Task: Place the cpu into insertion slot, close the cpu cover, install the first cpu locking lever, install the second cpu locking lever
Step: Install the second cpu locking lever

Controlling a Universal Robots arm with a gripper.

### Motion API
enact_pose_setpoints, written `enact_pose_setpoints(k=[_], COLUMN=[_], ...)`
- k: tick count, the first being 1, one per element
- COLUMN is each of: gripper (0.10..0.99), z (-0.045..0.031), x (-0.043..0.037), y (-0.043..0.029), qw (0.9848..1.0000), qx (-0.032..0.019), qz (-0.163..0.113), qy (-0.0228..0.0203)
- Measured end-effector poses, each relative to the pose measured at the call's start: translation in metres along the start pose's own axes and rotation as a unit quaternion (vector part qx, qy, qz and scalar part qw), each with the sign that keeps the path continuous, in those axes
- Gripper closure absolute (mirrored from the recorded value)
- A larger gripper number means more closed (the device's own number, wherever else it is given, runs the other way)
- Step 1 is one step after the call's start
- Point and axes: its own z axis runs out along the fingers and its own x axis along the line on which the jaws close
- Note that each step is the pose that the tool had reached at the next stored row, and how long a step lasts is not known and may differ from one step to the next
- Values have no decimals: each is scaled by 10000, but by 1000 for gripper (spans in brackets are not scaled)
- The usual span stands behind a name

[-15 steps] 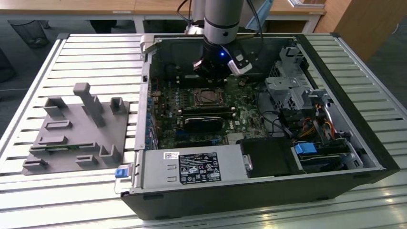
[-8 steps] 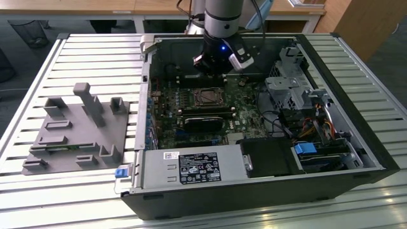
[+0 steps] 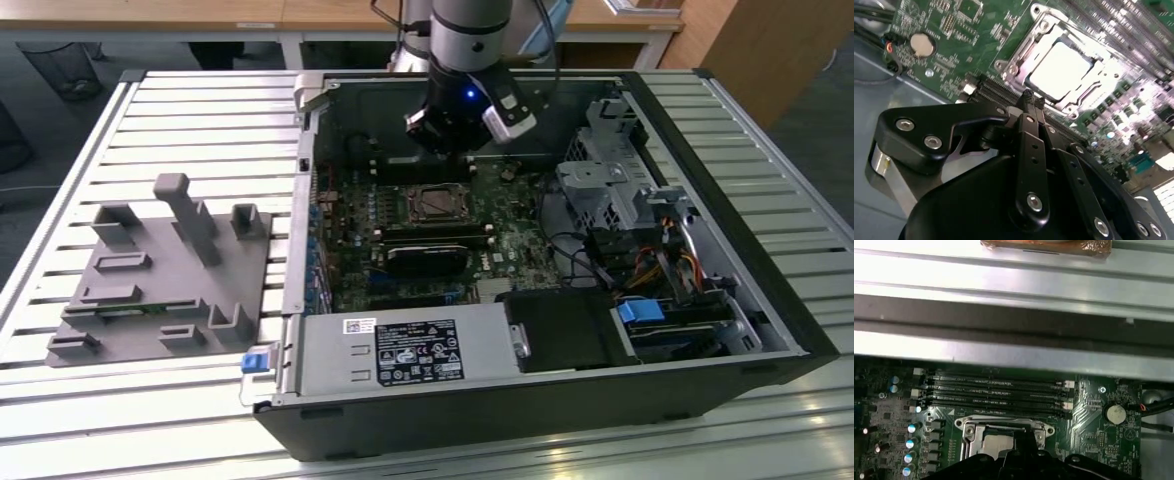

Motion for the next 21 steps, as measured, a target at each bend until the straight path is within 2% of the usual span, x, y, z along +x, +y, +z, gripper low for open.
enact_pose_setpoints(k=[8,12,13,21], gripper=[965,965,965,965], z=[-21,-24,-25,-32], x=[16,18,19,28], y=[-236,-271,-280,-419], qw=[10000,9999,9999,9999], qx=[-4,-10,-13,-24], qz=[1,28,41,82], qy=[8,114,126,127])
